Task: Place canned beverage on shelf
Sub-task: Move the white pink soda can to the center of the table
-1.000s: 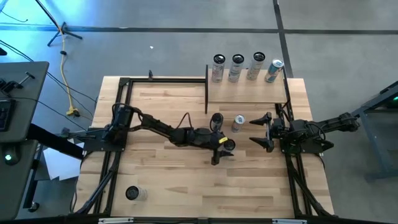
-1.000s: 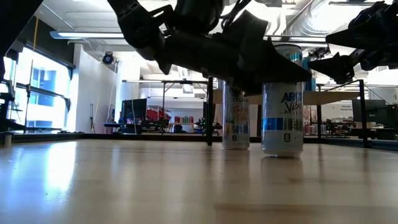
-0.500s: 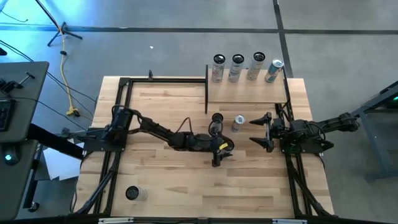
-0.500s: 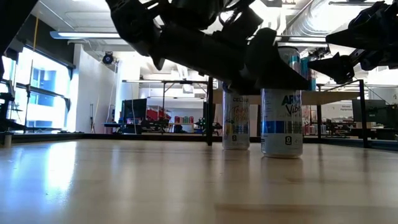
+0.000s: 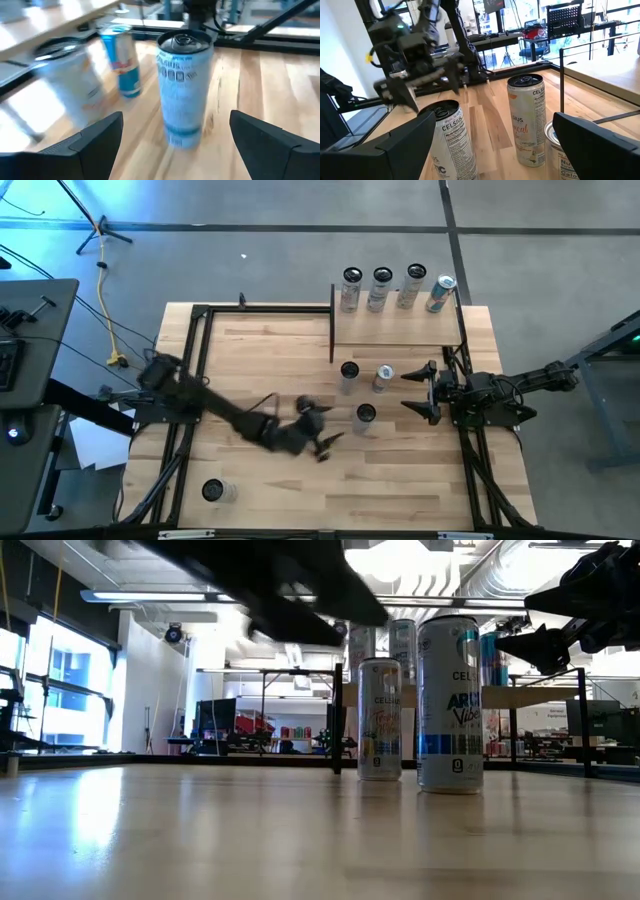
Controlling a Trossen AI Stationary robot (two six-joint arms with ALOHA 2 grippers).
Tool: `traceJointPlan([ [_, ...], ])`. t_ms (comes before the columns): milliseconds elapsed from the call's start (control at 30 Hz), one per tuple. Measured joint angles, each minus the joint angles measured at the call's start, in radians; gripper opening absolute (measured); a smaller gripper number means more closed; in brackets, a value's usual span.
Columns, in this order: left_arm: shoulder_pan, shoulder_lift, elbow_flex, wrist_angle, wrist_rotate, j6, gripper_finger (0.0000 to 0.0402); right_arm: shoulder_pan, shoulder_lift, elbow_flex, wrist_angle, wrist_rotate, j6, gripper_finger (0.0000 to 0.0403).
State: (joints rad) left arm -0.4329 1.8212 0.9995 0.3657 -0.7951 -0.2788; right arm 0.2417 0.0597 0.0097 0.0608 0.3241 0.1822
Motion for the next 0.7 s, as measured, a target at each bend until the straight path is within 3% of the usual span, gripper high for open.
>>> traceJointPlan([
  [100, -0.126, -0.11, -0.041, -0.122, -0.162, -0.098, 0.0337, 0.0, 0.0, 0.0, 0.0, 0.0, 0.0, 0.0389],
  [200, -0.257, -0.209, -0.041, -0.226, -0.254, -0.154, 0.0337, 0.0, 0.0, 0.0, 0.0, 0.0, 0.0, 0.0389],
  [533, -0.654, -0.466, -0.041, -0.309, -0.208, -0.102, 0.0337, 0.0, 0.0, 0.0, 0.0, 0.001, 0.0, 0.0389],
  [700, -0.814, -0.496, -0.041, -0.49, -0.44, -0.227, 0.0337, 0.0, 0.0, 0.0, 0.0, 0.002, 0.0, 0.0389],
])
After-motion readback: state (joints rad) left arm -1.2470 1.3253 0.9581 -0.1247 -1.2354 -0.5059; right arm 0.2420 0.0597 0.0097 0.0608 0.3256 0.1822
